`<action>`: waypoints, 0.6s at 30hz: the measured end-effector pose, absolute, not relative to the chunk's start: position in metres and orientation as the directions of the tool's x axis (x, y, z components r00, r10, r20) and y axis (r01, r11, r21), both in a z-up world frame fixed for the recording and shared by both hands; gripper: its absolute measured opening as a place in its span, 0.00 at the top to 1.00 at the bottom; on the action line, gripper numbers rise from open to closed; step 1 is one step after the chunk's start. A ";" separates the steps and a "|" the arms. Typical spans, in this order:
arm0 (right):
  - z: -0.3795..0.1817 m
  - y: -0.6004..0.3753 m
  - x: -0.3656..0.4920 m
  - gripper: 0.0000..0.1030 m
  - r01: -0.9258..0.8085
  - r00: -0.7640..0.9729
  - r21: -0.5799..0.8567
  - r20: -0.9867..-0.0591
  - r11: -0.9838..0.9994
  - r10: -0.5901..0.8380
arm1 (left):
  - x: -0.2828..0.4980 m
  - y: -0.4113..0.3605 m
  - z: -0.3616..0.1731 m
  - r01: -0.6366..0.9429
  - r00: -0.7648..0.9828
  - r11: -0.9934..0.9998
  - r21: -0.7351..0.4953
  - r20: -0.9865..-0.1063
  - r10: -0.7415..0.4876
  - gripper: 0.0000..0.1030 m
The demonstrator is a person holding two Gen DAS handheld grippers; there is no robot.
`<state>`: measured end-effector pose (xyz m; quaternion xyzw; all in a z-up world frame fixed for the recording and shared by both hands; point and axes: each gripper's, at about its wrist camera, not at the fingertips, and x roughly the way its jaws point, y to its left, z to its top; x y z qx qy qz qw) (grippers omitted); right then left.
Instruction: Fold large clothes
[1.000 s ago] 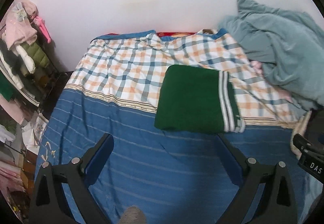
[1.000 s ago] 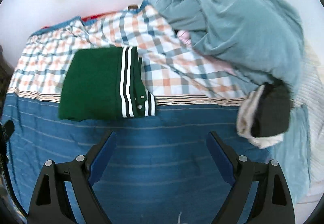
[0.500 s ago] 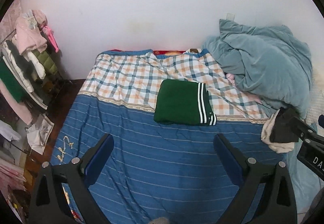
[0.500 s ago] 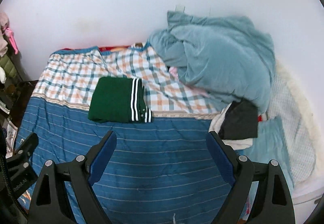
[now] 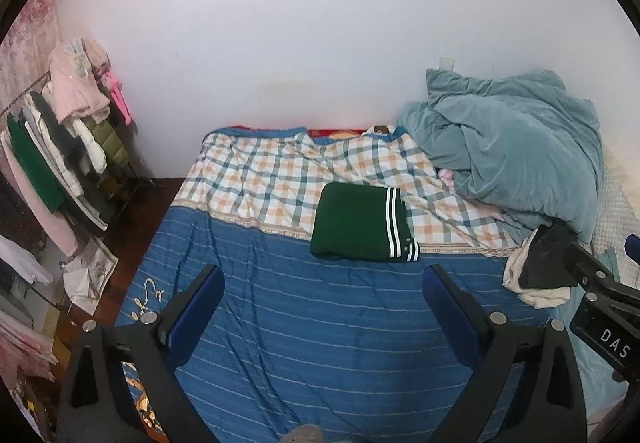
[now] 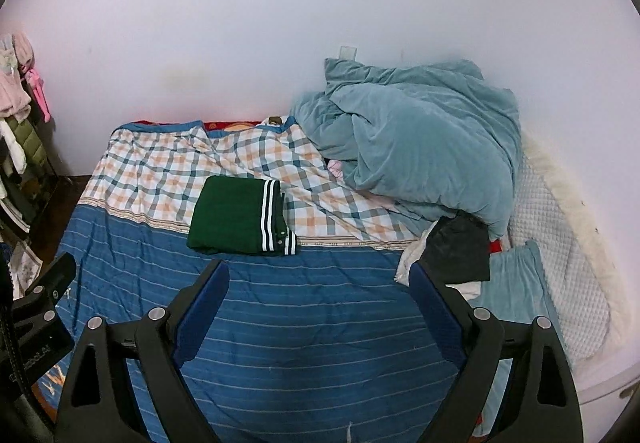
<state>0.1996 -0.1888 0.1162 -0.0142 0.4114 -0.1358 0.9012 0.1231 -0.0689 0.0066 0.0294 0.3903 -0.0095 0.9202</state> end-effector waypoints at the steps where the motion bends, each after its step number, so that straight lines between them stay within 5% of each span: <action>1: 0.120 -0.189 0.195 0.09 0.234 0.629 -0.144 -0.732 0.962 -0.262 | 0.120 -0.069 0.008 0.041 0.698 0.998 0.045 -0.716 0.004 0.01; 18: 0.140 -0.199 0.169 0.06 0.220 0.661 -0.125 -0.711 0.967 -0.242 | 0.102 -0.075 0.023 0.035 0.723 0.999 0.031 -0.691 -0.004 0.01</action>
